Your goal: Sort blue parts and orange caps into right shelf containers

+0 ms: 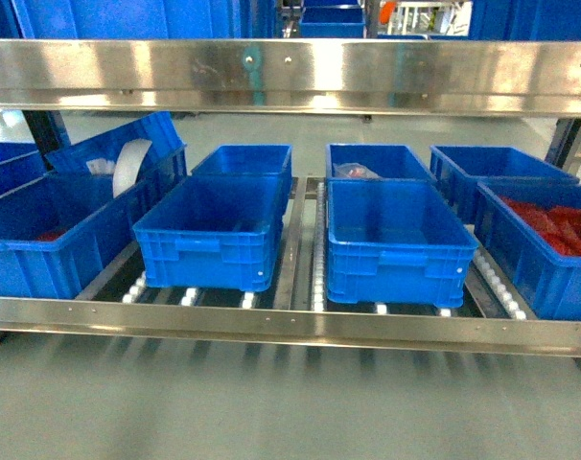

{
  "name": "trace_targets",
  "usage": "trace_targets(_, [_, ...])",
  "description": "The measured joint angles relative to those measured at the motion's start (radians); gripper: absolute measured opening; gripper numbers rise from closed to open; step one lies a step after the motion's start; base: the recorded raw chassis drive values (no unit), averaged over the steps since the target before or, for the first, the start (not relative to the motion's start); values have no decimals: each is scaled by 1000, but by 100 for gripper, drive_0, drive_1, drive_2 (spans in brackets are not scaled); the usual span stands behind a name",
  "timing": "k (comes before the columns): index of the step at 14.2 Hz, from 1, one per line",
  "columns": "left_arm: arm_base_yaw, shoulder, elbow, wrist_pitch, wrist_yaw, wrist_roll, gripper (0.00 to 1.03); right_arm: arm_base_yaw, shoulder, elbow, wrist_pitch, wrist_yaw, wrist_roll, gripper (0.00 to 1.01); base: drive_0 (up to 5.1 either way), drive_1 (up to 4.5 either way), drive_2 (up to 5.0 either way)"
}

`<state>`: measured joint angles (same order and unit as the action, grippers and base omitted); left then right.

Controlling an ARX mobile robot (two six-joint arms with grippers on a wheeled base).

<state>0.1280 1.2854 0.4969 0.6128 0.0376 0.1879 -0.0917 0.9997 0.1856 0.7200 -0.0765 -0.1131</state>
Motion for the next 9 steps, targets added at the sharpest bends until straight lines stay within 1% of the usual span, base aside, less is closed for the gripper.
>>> trace_targets(9, [0, 0, 0, -1, 0, 0, 44, 0, 0, 0, -1, 0, 0, 43, 0, 0, 0])
